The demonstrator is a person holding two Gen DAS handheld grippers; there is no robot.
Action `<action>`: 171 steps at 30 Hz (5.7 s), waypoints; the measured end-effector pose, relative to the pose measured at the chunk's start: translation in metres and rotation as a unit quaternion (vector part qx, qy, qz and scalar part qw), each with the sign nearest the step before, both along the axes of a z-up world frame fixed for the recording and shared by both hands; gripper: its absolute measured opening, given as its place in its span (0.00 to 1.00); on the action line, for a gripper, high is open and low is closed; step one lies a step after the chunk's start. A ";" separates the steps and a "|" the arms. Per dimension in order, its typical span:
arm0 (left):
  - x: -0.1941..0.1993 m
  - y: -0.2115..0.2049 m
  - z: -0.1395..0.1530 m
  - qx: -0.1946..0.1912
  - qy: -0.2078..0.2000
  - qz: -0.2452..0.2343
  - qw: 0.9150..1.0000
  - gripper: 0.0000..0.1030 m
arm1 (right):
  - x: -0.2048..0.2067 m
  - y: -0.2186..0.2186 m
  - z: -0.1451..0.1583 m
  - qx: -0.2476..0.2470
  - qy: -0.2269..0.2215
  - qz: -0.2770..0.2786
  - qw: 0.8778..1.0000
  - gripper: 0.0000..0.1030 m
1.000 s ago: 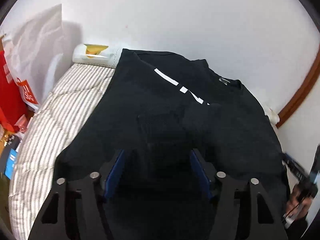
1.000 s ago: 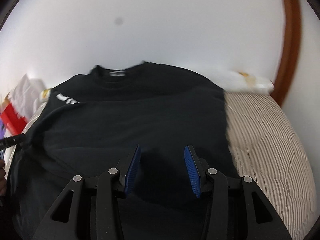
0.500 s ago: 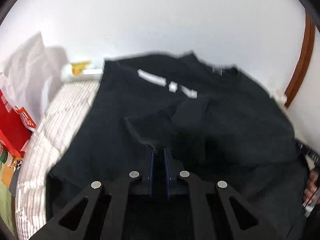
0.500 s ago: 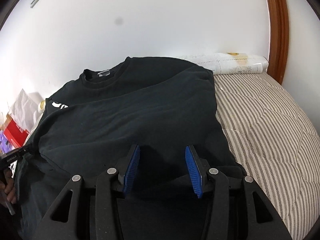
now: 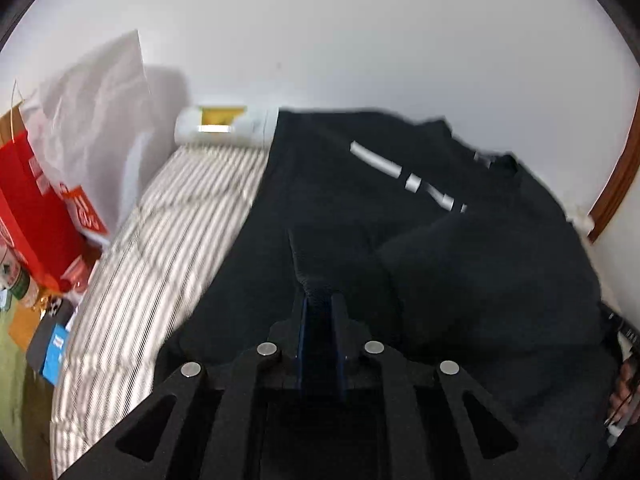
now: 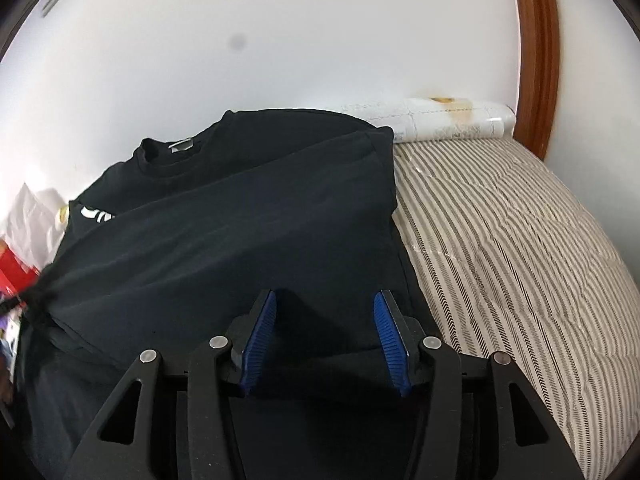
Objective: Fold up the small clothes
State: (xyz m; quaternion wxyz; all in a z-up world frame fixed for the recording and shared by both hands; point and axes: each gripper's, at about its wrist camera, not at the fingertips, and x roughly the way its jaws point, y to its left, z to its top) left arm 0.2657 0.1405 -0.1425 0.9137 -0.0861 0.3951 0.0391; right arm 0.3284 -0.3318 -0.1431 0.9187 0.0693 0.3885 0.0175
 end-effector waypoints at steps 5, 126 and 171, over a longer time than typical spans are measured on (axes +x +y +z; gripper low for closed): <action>-0.004 -0.008 -0.013 0.032 -0.012 0.015 0.999 0.44 | 0.000 0.007 -0.002 -0.030 0.008 0.000 1.000 0.50; -0.242 -0.016 -0.025 -0.015 0.019 -0.002 1.000 0.51 | -0.271 -0.078 -0.005 0.024 0.044 -0.004 0.999 0.41; -0.322 -0.026 0.017 -0.085 -0.050 -0.046 0.994 0.07 | -0.321 -0.092 0.040 0.050 -0.005 0.011 0.999 0.06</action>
